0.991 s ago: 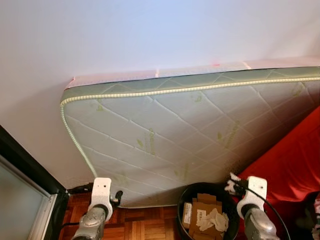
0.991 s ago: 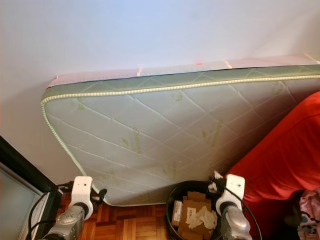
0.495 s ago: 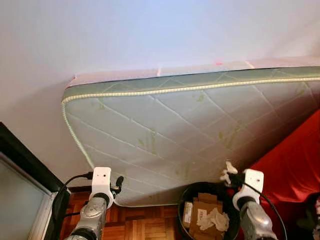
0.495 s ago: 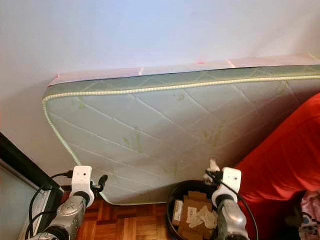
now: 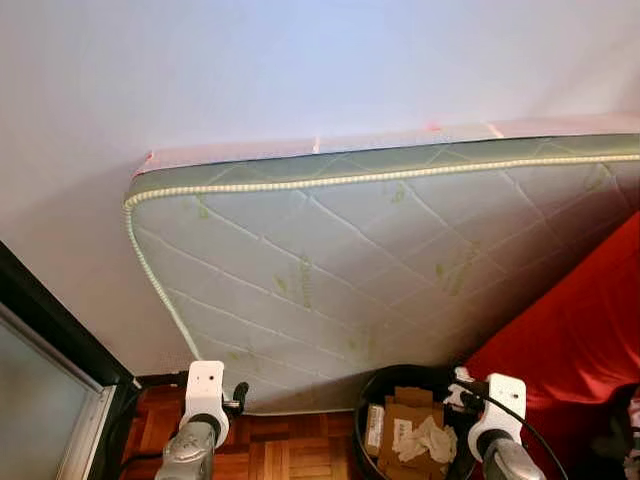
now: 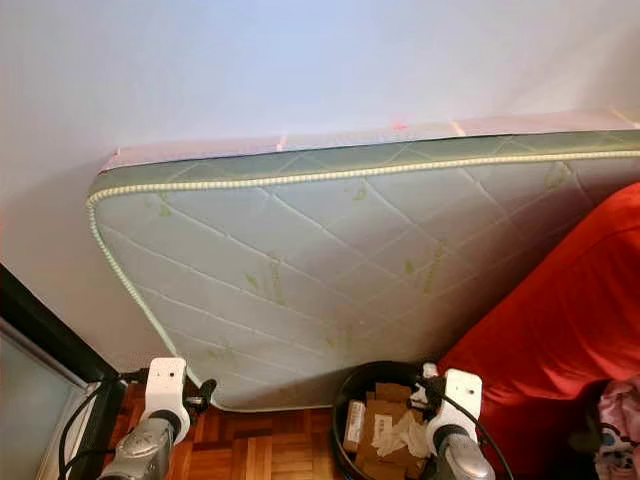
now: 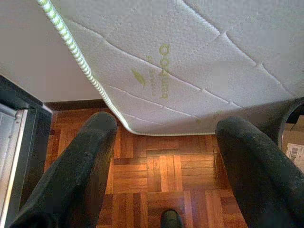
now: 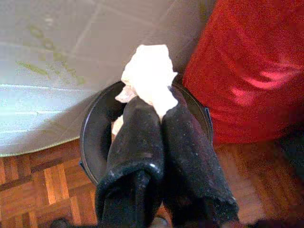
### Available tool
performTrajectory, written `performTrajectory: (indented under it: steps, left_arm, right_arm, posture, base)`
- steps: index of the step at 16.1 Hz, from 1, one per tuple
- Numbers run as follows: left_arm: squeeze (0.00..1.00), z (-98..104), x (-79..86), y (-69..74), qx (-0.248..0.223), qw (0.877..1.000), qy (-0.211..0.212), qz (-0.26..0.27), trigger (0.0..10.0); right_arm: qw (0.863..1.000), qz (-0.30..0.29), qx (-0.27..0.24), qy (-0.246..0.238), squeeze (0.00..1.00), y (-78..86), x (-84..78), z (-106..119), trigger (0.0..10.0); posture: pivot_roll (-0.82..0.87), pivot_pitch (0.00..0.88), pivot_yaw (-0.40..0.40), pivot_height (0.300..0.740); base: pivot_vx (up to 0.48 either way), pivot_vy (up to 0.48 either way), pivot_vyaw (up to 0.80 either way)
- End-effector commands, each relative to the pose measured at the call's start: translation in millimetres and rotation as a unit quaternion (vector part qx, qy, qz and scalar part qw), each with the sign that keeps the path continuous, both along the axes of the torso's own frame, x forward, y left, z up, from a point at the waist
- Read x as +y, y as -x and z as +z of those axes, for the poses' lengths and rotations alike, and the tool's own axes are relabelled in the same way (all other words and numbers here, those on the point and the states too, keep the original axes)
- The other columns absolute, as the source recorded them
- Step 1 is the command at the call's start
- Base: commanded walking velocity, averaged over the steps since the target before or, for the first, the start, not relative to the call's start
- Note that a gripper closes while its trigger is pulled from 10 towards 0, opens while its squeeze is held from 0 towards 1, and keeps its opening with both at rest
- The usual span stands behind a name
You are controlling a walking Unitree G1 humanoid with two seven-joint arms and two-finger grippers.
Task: Clean up the room
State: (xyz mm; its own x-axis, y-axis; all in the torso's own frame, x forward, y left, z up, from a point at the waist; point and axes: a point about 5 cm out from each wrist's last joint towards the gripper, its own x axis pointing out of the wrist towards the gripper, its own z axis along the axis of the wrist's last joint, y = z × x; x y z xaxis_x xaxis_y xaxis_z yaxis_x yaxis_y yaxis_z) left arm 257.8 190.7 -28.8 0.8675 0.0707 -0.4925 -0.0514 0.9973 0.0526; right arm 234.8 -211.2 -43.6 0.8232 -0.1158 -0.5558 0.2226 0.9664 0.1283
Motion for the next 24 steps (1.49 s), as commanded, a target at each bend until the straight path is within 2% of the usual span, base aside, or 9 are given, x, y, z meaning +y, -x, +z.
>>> performTrajectory:
  steps: [1, 8, 14, 20, 24]
  left_arm:
    - [0.00, 0.8, 1.7, -1.0, 0.001, 1.000, 0.000, 0.000, 10.0]
    - [0.00, 8.6, -0.8, -13.0, -0.005, 1.000, 0.015, 0.002, 10.0]
    - [0.00, 7.4, 2.2, -12.0, 0.004, 1.000, 0.020, 0.008, 10.0]
    - [0.00, 5.5, 5.1, -8.8, 0.007, 1.000, 0.021, 0.010, 10.0]
    - [0.00, 8.0, 4.3, -11.4, -0.002, 1.000, 0.020, 0.008, 10.0]
  right_arm:
    - [1.000, -0.005, -0.002, -0.005, 0.00, -1.4, 0.0, 0.9, 10.0]
    - [1.000, -0.016, -0.016, -0.008, 0.00, -3.6, -1.0, 3.6, 10.0]
    - [1.000, -0.012, -0.006, -0.017, 0.00, 6.6, 4.3, -4.0, 10.0]
    - [1.000, -0.017, -0.015, -0.019, 0.00, 2.9, 3.1, -1.0, 10.0]
    - [0.999, -0.013, -0.019, -0.022, 0.00, 3.8, 4.0, -1.3, 10.0]
  posture:
    - [-0.09, 0.000, 0.022, 0.740]
    - [-0.09, 0.000, 0.019, 0.740]
    - [-0.09, 0.000, 0.018, 0.740]
    - [-0.09, 0.000, 0.016, 0.740]
    - [-0.09, 0.000, 0.014, 0.740]
  base:
    - [0.000, 0.000, 0.00]
    - [0.000, 0.000, 0.00]
    - [0.228, 0.000, -0.61]
    - [0.000, 0.000, 0.00]
    - [0.169, 0.000, -0.70]
